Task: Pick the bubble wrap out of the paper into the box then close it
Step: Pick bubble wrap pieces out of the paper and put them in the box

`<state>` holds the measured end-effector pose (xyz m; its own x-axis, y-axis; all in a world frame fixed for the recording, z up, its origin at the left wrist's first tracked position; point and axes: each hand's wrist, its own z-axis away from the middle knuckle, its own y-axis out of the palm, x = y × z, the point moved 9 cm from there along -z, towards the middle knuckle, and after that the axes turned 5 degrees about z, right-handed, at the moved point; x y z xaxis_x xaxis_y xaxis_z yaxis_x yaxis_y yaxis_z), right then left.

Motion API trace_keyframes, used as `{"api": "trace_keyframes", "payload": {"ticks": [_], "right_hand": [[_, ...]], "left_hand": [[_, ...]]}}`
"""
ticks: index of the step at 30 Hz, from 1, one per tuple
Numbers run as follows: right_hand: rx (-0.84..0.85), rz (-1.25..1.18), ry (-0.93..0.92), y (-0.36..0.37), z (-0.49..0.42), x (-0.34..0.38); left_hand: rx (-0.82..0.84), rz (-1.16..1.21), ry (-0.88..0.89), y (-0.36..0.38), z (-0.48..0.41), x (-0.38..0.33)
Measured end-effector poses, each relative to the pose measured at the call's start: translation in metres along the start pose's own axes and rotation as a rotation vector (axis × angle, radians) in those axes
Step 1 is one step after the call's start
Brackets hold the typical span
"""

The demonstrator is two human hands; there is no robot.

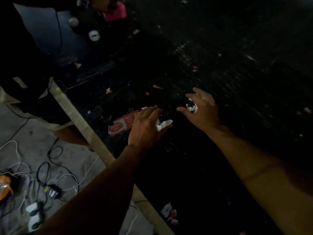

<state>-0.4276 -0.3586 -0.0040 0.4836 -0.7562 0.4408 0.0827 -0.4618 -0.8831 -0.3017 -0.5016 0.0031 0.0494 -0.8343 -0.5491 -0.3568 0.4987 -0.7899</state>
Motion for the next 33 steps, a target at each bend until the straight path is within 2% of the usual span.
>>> {"api": "trace_keyframes", "payload": {"ticks": [4,9,13,16,20,25,29,33], "right_hand": [[-0.09,-0.023,-0.041,-0.008,-0.001,0.002],[-0.114,-0.082,0.04,-0.011,-0.003,-0.002],[0.094,-0.311,0.221,-0.014,0.009,-0.008],[0.108,-0.424,0.334,-0.033,0.039,-0.02],[-0.011,-0.442,0.381,-0.094,0.082,-0.04],[-0.226,-0.393,0.45,-0.221,0.158,-0.081],[-0.429,-0.31,0.502,-0.343,0.258,-0.108],[-0.602,-0.171,0.582,-0.452,0.392,-0.122]], "left_hand": [[0.007,-0.025,-0.023,0.003,-0.012,0.008],[0.03,0.032,-0.088,0.0,-0.022,0.012],[0.111,0.241,-0.292,-0.01,-0.029,0.017],[0.157,0.409,-0.37,-0.01,-0.025,-0.002],[0.21,0.55,-0.269,-0.005,-0.026,-0.08],[0.315,0.745,-0.08,0.005,-0.021,-0.215],[0.424,0.882,0.081,0.015,0.011,-0.347],[0.501,0.932,0.321,0.007,0.081,-0.494]]}}
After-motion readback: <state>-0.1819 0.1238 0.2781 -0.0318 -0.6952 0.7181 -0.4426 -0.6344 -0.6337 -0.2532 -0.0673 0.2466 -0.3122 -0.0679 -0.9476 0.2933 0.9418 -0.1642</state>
